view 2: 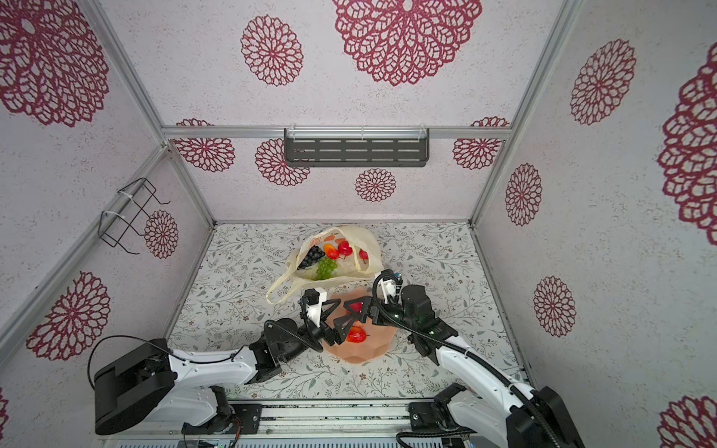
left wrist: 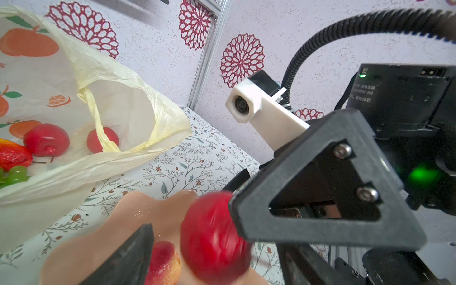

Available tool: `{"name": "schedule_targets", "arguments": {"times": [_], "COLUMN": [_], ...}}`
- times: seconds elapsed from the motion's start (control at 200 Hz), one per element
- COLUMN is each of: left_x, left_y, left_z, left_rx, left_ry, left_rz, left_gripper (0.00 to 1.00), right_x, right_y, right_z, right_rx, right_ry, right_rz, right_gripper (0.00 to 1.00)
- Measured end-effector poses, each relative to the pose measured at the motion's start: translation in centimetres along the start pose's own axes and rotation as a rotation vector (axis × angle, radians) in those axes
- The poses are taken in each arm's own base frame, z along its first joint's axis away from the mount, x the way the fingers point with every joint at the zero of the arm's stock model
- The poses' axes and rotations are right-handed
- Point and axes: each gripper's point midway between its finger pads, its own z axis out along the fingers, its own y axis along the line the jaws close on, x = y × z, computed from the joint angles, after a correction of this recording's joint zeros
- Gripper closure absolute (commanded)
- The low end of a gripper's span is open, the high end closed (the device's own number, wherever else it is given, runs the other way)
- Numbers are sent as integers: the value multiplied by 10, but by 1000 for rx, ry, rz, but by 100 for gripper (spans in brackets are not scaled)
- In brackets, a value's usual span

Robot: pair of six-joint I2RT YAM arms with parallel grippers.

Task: Take fruits out of the plastic bag
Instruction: Place the fake fruit on the plate.

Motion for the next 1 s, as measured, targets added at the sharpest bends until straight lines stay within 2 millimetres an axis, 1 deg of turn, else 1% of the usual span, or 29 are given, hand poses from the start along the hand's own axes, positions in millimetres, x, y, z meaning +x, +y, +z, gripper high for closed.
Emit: {"name": "schedule_targets", "arguments": {"times": [0.195,0.285,0.37,0.46,0.58,0.641,0.706,0.756,0.836,0.856,0.886,0.936,1.001], "left_x": [2,3,2,-7,-29,-44,-63,-83,-115,-122,-134,-151,-168], "left_y": [0,2,5,7,6,4,4,3,6,8,13,24,46], "left_z": [-4,-11,-21,-28,-40,-45,-50,-56,-68,-71,-77,-88,-103], "left_rx": [4,1,-14,-33,-50,-68,-100,-133,-200,-220,-254,-314,-414], "left_ry": [-1,5,13,-4,-44,-60,-74,-88,-110,-113,-117,-121,-120], "left_rz": [-10,-10,-5,3,22,33,41,42,29,20,2,-31,-95], "left_gripper": [20,19,19,21,23,25,26,26,25,25,25,24,22], "right_x": [7,11,11,10,5,-3,-17,-30,-54,-61,-71,-86,-106], "right_y": [1,-2,-7,-13,-20,-20,-16,-12,-4,-2,1,7,13], "right_z": [-3,-7,-12,-15,-17,-17,-16,-13,-7,-4,-1,5,15], "right_rx": [-8,17,70,128,201,236,271,298,334,344,358,373,400], "right_ry": [19,29,26,27,31,26,13,4,-17,-19,-28,-41,-54], "right_rz": [16,8,-13,-37,-71,-95,-134,-175,-225,-247,-268,-297,-342], "right_gripper": [1,2,2,4,11,16,23,31,52,55,59,59,57]}}
